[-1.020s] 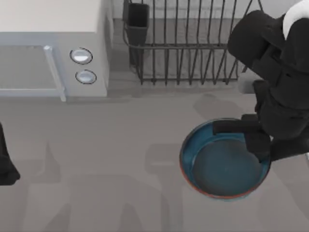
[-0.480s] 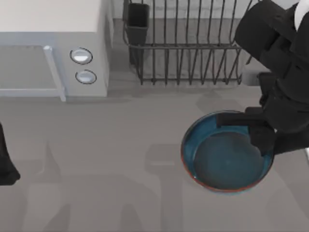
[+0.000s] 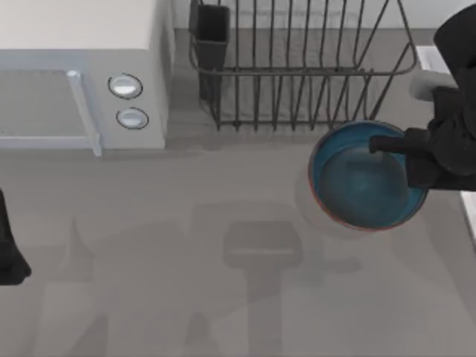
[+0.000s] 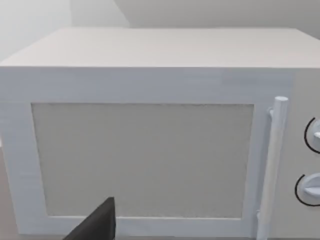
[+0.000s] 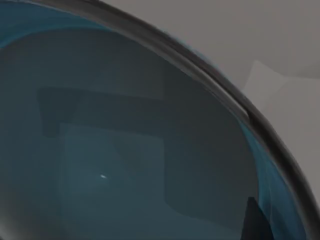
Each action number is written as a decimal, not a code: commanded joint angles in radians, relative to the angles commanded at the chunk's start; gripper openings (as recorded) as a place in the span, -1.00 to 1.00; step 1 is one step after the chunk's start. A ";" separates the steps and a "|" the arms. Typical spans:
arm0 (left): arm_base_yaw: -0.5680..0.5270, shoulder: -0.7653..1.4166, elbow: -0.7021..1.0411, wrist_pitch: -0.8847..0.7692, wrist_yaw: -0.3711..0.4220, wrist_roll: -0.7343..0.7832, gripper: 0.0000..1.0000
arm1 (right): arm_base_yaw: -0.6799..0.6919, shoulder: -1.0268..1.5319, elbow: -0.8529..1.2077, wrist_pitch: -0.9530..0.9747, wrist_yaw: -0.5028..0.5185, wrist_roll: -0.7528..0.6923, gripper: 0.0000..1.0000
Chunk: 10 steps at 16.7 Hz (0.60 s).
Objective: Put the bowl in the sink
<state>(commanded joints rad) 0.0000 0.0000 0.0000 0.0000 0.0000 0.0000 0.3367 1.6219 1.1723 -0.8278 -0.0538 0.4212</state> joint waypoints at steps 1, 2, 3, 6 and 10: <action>0.000 0.000 0.000 0.000 0.000 0.000 1.00 | -0.051 0.009 -0.045 0.103 -0.013 -0.033 -1.00; 0.000 0.000 0.000 0.000 0.000 0.000 1.00 | -0.104 0.018 -0.092 0.211 -0.027 -0.066 -1.00; 0.000 0.000 0.000 0.000 0.000 0.000 1.00 | -0.158 0.027 -0.140 0.322 -0.042 -0.100 -1.00; 0.000 0.000 0.000 0.000 0.000 0.000 1.00 | -0.325 0.041 -0.284 0.667 -0.100 -0.202 -1.00; 0.000 0.000 0.000 0.000 0.000 0.000 1.00 | -0.538 0.019 -0.448 1.116 -0.201 -0.318 -1.00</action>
<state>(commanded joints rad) 0.0000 0.0000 0.0000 0.0000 0.0000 0.0000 -0.2017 1.6408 0.7246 0.2886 -0.2552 0.1030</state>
